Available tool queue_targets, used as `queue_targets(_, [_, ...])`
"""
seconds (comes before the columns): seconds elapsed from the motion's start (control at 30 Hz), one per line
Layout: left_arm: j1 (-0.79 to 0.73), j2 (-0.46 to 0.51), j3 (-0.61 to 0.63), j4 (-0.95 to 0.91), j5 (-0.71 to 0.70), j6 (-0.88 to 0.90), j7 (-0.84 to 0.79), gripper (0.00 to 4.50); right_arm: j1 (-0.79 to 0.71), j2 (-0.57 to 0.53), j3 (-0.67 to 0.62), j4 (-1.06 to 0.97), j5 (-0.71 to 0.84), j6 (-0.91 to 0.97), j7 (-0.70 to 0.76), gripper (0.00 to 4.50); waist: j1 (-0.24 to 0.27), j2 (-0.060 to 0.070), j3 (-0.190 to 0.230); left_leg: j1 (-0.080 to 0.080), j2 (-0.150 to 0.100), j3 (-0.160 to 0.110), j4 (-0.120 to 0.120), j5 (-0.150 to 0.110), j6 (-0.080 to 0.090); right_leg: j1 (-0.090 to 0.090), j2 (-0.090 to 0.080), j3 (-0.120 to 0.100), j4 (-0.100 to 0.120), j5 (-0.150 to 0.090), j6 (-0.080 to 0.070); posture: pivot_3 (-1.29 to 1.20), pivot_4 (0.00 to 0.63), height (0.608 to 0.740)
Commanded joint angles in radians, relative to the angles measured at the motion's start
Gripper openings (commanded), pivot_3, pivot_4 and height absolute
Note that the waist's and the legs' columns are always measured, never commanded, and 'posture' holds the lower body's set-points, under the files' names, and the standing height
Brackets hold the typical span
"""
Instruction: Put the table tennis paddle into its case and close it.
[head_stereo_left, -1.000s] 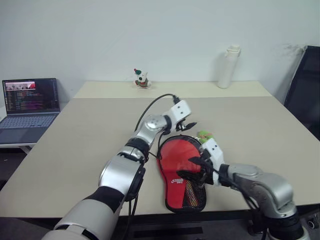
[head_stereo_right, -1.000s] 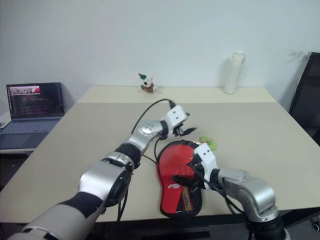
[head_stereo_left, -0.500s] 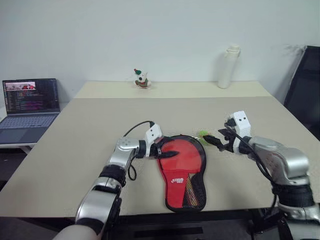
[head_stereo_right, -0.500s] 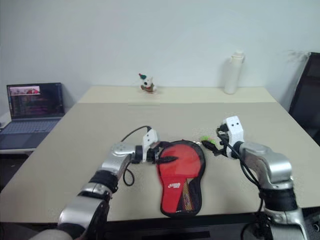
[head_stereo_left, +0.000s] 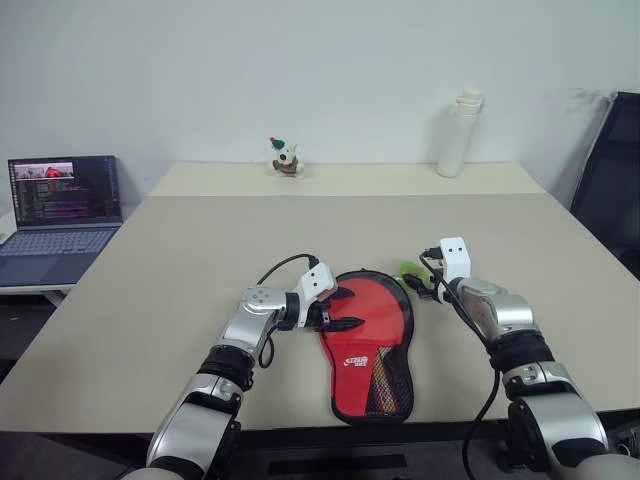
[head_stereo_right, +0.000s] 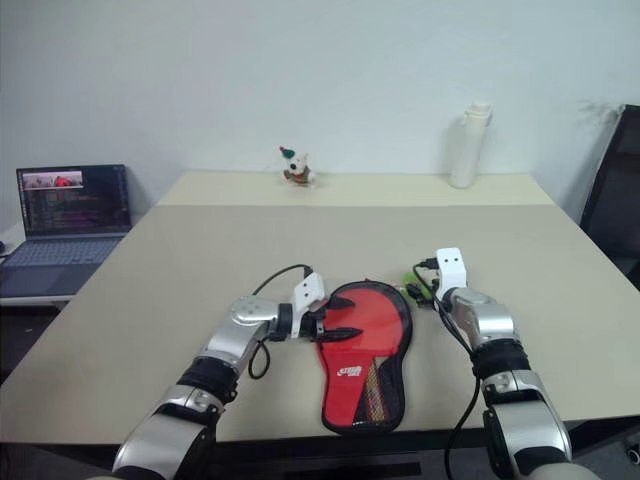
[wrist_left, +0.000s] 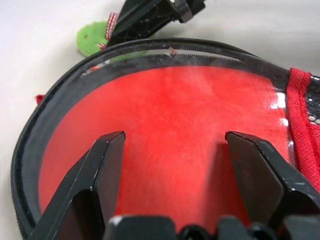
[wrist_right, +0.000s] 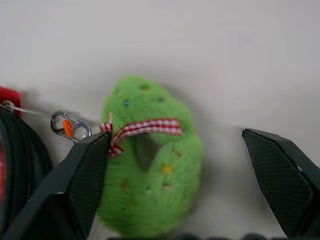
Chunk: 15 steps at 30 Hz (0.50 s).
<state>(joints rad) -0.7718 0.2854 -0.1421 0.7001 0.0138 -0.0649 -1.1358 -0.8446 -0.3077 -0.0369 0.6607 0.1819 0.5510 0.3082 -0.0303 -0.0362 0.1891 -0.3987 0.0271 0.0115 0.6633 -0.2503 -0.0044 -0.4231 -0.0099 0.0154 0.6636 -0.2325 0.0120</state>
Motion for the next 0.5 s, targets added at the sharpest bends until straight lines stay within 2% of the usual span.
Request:
queue_targets(0.03, [0.007, 0.004, -0.018, -0.051, -0.008, -0.009, 0.004, 3.46, -0.004, -0.008, -0.006, 0.018, -0.016, -0.015, 0.012, 4.5, 0.0, 0.0, 0.0, 0.0, 0.0, 0.0, 0.0, 0.0, 0.0, 0.0, 0.0, 0.0, 0.0, 0.0, 0.0, 0.0, 0.15, 0.74])
queue_targets(0.17, [0.005, 0.0, -0.041, -0.051, 0.002, -0.032, 0.001, 3.52, 0.009, -0.005, 0.004, -0.005, -0.022, 0.004, 0.03, 3.32, 0.001, 0.001, -0.001, 0.001, 0.0, 0.0, 0.0, 0.0, 0.0, 0.001, 0.0, 0.0, 0.0, 0.0, 0.0, 0.0, 0.15, 0.74])
queue_targets(0.47, [-0.014, -0.016, -0.094, 0.001, 0.023, -0.085, -0.001, 3.52, 0.07, 0.0, 0.041, -0.105, -0.039, 0.056, 0.057, 0.15, 0.002, 0.001, -0.001, 0.001, 0.0, -0.001, 0.0, 0.0, 0.0, 0.001, 0.0, 0.0, 0.0, 0.0, 0.0, 0.0, 0.15, 0.74])
queue_targets(0.5, [-0.013, -0.018, -0.098, 0.005, 0.023, -0.088, -0.001, 3.52, 0.077, 0.001, 0.041, -0.115, -0.04, 0.059, 0.056, 0.03, 0.002, 0.002, -0.001, 0.001, 0.0, -0.001, 0.0, 0.0, 0.0, 0.001, 0.0, 0.0, 0.0, 0.0, 0.0, 0.0, 0.15, 0.74])
